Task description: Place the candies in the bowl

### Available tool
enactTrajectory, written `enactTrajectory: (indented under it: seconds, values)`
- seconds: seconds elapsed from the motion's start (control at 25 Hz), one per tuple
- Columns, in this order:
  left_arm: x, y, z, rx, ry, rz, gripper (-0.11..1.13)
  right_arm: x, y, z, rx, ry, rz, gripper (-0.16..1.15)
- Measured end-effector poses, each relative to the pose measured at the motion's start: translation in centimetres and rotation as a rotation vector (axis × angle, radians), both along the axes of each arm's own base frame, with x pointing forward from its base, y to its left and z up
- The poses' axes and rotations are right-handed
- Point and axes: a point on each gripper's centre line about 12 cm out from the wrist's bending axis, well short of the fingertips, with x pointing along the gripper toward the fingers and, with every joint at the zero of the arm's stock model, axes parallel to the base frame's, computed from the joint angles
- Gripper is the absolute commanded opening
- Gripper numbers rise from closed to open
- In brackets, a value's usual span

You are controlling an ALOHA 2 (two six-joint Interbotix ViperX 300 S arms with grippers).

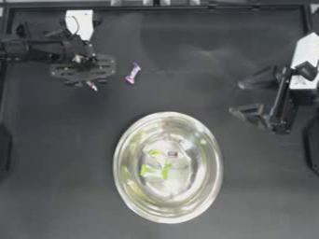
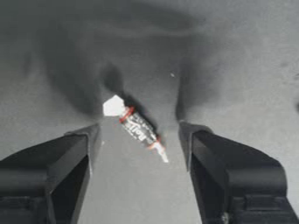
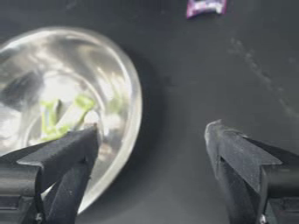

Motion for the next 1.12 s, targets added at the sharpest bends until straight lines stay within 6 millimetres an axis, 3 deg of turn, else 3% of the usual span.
enactTrajectory:
  seconds: [0.24, 0.48, 1.12]
  values:
    - [-0.1, 0.19, -0.05, 0.0, -0.001, 0.004, 0.89, -0.06, 0.18, 0.04, 0.003, -0.005, 0.005, 1.0]
    - [0.07, 0.32, -0.04, 0.008, -0.017, 0.001, 0.78, -0.06, 0.26, -0.02, 0.003, -0.004, 0.009, 1.0]
    - [0.11, 0.16, -0.91, -0.018, -0.009, -0.018, 0.67, -0.18, 0.52, 0.4, -0.002, -0.023, 0.019, 1.0]
